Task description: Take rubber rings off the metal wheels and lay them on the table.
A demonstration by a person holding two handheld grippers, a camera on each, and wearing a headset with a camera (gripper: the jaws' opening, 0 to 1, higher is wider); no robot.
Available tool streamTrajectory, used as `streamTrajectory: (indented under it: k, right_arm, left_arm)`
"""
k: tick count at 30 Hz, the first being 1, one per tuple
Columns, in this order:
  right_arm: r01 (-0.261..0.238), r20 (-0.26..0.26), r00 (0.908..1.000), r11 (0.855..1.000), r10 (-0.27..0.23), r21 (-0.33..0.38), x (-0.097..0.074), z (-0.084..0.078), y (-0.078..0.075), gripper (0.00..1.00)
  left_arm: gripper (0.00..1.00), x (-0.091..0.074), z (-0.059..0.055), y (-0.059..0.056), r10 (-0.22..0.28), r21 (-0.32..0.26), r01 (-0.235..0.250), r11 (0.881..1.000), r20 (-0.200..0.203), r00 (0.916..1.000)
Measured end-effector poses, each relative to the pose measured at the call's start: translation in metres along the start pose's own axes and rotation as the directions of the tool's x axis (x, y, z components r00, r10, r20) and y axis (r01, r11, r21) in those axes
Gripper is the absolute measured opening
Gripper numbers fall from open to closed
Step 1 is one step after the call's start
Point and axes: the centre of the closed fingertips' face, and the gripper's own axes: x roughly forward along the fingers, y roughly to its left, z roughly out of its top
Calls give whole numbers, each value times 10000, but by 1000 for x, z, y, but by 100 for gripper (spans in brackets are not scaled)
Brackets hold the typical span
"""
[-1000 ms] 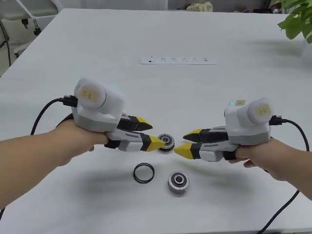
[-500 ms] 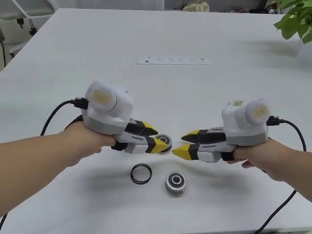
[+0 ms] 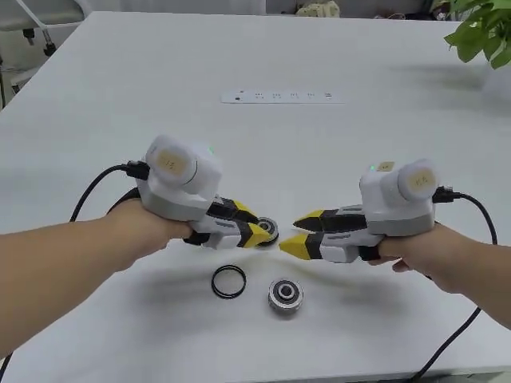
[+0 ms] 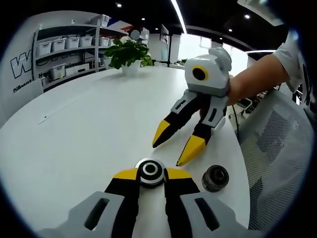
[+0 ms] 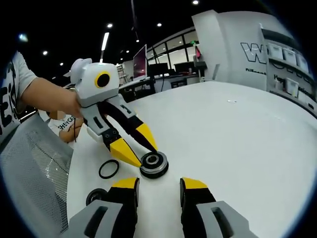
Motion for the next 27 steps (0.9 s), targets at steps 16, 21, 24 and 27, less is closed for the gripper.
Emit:
streamTrajectory:
  k: [16, 21, 24, 27]
  right_arm:
    - [-34, 3, 10000, 10000, 34, -65, 3, 0, 3, 31]
    - [-65, 14, 10000, 9999, 65, -128, 7, 3, 5, 31]
    - [-90, 34, 10000, 9998, 90, -164, 11, 5, 7, 30]
    - [-84, 14, 10000, 9997, 85, -230, 14, 5, 8, 30]
  left_arm:
    - [8, 3, 0, 0, 450, 657, -437, 9969, -179, 9988]
    - [7, 3, 0, 0, 526, 771, -517, 9957, -100, 9986]
    - [7, 3, 0, 0, 567, 713, -565, 9959, -7, 9984]
    - [7, 3, 0, 1, 613, 677, -612, 9958, 12, 9981]
